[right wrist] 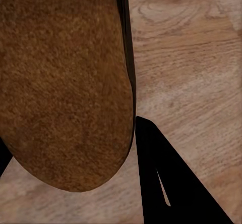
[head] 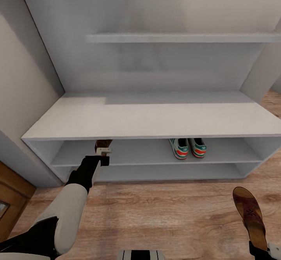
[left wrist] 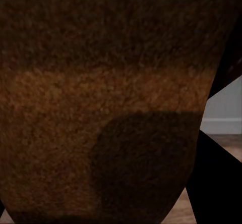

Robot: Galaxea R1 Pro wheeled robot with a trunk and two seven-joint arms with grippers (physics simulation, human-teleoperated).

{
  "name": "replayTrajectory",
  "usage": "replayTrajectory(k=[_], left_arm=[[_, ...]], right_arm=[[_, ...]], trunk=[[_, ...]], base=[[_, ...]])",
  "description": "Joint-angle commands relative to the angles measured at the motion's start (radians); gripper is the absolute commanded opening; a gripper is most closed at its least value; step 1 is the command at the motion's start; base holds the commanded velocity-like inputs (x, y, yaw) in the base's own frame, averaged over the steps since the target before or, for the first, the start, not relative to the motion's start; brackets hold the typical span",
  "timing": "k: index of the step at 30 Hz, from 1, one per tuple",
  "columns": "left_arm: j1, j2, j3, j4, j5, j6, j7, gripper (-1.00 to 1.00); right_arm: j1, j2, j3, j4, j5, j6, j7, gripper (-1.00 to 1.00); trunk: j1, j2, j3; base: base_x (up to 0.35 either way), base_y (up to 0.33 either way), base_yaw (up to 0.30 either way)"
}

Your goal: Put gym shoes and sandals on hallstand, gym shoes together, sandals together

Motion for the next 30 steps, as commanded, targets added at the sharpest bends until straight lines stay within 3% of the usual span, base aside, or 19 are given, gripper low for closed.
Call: replayTrajectory(k=[1,12,30], left_arm=[[-0.001,-0.001,0.004,-0.003,-0.003,0.004,-0.002,-1.0],[-0.002,-0.001,0.002,-0.004,-0.004,0.007,-0.006,-1.0],[-0.001,-0.001,0.001,-0.006,-0.004,0.004,-0.003,-1.0]], right_arm=[[-0.001,0.001,-0.005,0.001,0.007,-0.003,0.003,-1.0],[-0.001,0.001,-0.007,-0.001,0.006,-0.003,0.002,-1.0],[-0.001,0.001,-0.007,0.001,0.007,-0.003,0.002,-1.0]], trunk=[[0.0,0.0,-0.001],[0.002,-0.001,-0.025],[0.002,-0.001,-0.028]], base=[[0.012,0.0,0.0],[0.001,0.0,0.0],[0.066,0.0,0.0]])
